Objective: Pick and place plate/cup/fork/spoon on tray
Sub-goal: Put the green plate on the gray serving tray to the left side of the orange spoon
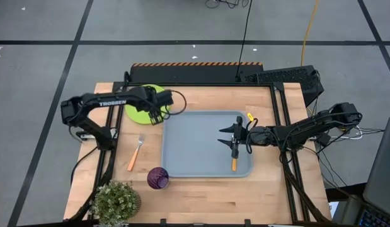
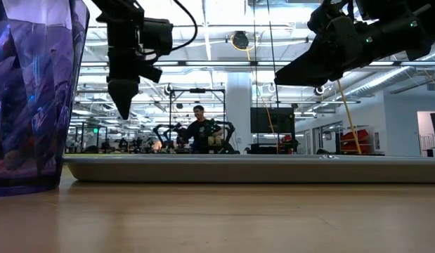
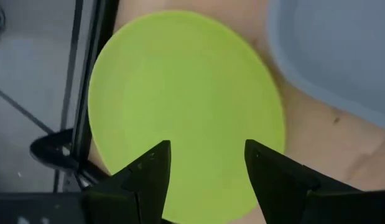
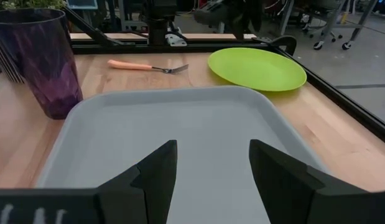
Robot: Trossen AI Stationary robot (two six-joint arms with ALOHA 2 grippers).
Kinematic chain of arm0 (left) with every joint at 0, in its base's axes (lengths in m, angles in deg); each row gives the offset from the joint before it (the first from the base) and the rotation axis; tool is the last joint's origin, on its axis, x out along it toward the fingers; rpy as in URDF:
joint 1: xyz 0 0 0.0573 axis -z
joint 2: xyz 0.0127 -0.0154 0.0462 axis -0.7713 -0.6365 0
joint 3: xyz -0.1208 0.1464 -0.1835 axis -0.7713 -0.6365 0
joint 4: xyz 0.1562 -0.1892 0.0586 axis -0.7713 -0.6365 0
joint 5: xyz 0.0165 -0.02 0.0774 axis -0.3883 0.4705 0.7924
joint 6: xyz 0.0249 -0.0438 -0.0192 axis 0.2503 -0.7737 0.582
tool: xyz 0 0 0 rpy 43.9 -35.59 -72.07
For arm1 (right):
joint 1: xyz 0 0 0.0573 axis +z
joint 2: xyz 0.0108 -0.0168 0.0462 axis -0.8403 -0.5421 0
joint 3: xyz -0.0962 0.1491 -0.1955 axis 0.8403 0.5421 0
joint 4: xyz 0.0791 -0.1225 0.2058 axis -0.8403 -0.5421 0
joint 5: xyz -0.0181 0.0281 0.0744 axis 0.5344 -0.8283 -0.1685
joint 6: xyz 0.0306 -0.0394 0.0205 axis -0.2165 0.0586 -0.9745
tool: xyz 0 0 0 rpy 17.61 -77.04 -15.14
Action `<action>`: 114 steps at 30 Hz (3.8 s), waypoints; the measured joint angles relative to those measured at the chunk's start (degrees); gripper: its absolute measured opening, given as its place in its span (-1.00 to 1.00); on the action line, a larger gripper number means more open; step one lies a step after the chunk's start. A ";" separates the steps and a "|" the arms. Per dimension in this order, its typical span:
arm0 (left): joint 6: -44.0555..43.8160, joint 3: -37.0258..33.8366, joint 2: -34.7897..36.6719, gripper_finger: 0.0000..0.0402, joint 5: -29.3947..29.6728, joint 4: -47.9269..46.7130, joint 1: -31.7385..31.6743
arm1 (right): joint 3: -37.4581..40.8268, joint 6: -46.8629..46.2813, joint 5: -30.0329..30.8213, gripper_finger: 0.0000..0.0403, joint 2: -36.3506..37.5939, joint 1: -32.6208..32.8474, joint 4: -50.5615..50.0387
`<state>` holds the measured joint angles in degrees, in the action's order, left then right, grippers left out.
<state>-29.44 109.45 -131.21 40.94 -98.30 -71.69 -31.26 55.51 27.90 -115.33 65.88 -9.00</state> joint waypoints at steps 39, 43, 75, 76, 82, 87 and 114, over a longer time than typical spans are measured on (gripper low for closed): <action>-3.73 -21.94 1.38 0.04 18.62 15.35 23.77 | 0.00 -1.44 0.11 -0.04 -0.04 -0.09 -3.67; -2.72 -23.50 1.38 0.04 18.13 15.98 23.73 | 0.00 -0.50 0.13 -0.04 -0.04 -0.13 -3.66; 1.27 -25.20 0.74 0.04 10.31 22.10 14.04 | 0.00 -0.39 0.11 -0.04 -0.04 -0.87 -3.71; 1.27 -25.20 0.74 0.04 10.29 22.15 14.04 | 0.00 -0.39 0.11 -0.04 -0.04 -0.87 -3.71; 2.46 -25.20 -0.60 0.04 7.86 23.07 13.93 | 0.00 -0.29 0.11 -0.04 -0.04 -0.87 -3.71; 2.77 -24.99 -3.46 0.04 8.11 23.40 13.43 | 0.00 -0.24 0.15 -0.04 -0.04 -0.87 -3.69; 1.58 -25.24 -3.28 -0.98 15.62 20.98 9.71 | 0.00 -0.42 0.33 -0.04 -0.04 -1.66 -3.88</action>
<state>-27.86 84.21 -134.49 56.56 -77.32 -61.97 -31.26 55.09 28.24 -115.37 64.22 -12.88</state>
